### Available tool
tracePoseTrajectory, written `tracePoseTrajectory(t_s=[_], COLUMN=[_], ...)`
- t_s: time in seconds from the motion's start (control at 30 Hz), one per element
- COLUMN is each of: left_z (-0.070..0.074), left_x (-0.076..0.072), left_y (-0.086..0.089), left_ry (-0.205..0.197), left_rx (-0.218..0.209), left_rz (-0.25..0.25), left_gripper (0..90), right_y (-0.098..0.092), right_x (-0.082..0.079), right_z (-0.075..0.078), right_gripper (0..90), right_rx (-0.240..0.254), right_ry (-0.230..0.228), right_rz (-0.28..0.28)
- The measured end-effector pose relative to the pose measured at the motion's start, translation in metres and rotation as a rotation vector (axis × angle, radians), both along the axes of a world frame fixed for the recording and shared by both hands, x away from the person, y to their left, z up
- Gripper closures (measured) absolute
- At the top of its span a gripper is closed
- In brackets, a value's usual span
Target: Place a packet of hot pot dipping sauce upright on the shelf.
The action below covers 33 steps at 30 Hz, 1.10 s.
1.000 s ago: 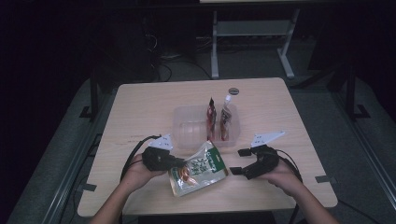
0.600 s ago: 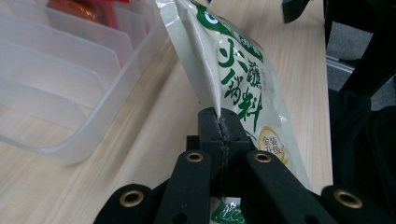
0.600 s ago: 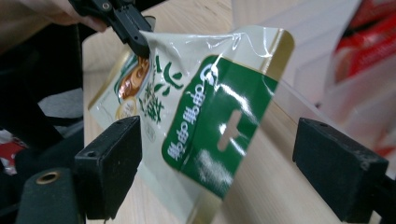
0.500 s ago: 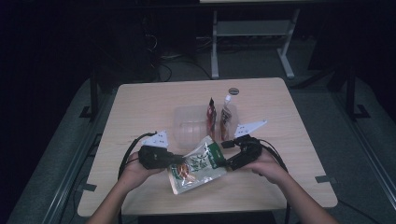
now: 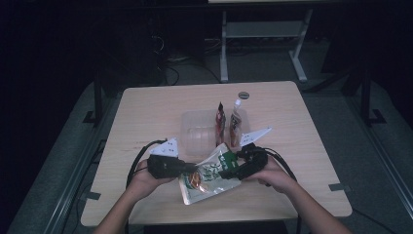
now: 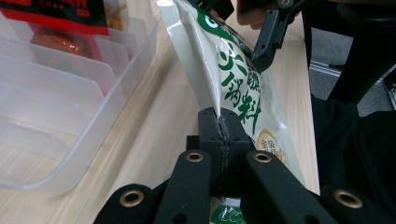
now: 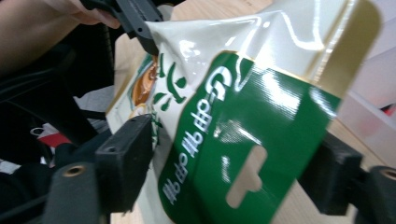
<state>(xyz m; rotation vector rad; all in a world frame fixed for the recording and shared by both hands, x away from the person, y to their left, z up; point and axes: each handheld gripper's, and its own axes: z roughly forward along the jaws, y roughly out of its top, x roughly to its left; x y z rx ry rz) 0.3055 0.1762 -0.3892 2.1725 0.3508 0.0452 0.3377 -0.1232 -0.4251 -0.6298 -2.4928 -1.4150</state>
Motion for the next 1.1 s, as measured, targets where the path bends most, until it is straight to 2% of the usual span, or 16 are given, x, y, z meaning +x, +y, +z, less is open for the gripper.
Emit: tracePoseTrajectory(t_s=[0.1,0.23,0.4,0.53,0.67,0.93,1.1], left_z=[-0.0004,-0.0017,-0.0013,-0.0024,-0.0034,-0.005,-0.0065], left_x=[0.0,-0.0002,0.0008,0.001,0.0016,0.002,0.0026], left_y=[-0.0012,-0.0006,0.0008,0.0011,0.0018,0.0011,0.0014], left_ry=[-0.006,-0.006,-0.009,-0.009,-0.007,-0.004,-0.002], left_rx=[0.0,-0.006,-0.007,-0.015,-0.019,-0.022,-0.02], left_rz=[0.001,0.007,0.01,0.021,0.026,0.021,0.018], left_gripper=[89.9,89.9,89.9,89.9,89.9,89.8,89.5], right_y=[-0.0004,-0.0016,-0.0036,-0.0043,-0.0047,-0.0043,-0.0039], right_x=[0.0009,0.0019,0.0035,0.0036,0.0025,0.0017,0.0014], right_z=[-0.0015,-0.002,-0.003,-0.0027,-0.0011,-0.0005,-0.0006], right_gripper=[31.7,44.6,53.1,62.1,71.9,85.8,89.1], right_rx=[0.006,0.029,0.057,0.063,0.074,0.064,0.06], right_ry=[0.014,0.027,0.071,0.088,0.076,0.046,0.038], right_rz=[0.005,0.019,0.029,0.038,0.045,0.078,0.092])
